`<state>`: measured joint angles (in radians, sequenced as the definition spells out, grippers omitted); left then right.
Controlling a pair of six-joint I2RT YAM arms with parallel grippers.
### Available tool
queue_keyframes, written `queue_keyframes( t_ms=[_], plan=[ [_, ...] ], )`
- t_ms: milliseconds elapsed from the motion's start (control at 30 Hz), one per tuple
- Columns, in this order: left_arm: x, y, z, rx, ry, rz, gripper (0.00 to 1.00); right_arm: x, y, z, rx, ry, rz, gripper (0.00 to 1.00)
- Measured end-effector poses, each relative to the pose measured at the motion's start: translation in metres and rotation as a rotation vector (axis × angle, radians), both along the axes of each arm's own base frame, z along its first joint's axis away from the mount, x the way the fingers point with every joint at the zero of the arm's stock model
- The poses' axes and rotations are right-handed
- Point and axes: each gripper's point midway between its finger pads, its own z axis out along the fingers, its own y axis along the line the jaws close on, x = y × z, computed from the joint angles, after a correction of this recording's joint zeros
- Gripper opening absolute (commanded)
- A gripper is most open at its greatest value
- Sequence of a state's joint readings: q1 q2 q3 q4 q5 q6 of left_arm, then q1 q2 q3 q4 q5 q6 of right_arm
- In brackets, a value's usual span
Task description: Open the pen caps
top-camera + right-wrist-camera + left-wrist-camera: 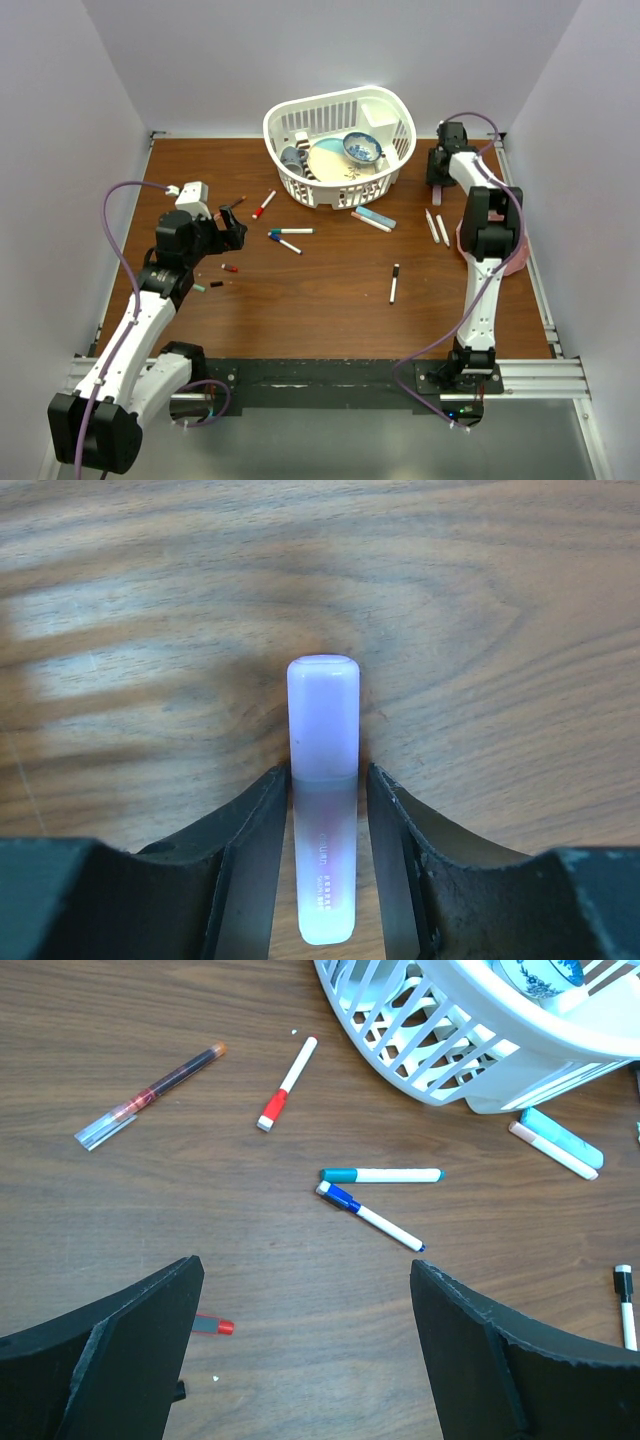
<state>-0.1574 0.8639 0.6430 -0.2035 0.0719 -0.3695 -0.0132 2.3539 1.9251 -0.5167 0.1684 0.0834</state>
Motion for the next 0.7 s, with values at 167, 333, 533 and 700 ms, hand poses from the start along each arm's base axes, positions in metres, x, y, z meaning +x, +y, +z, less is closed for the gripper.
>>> queue_keyframes(
  t_ms=[167, 333, 533, 700],
  plan=[
    [0.000, -0.001, 0.001, -0.003, -0.005, -0.004, 0.90, -0.006, 0.000, -0.001, 0.014, 0.002, 0.010, 0.44],
    [-0.001, -0.002, 0.004, -0.006, -0.012, -0.009, 0.90, -0.019, 0.002, -0.002, 0.046, 0.019, 0.022, 0.44],
    [-0.002, -0.004, 0.005, -0.014, -0.016, -0.025, 0.92, -0.022, 0.000, -0.003, 0.080, 0.028, 0.027, 0.13],
    [-0.003, -0.010, 0.009, -0.041, -0.029, -0.067, 0.93, -0.023, -0.005, -0.002, 0.110, 0.029, 0.018, 0.00]
  ],
)
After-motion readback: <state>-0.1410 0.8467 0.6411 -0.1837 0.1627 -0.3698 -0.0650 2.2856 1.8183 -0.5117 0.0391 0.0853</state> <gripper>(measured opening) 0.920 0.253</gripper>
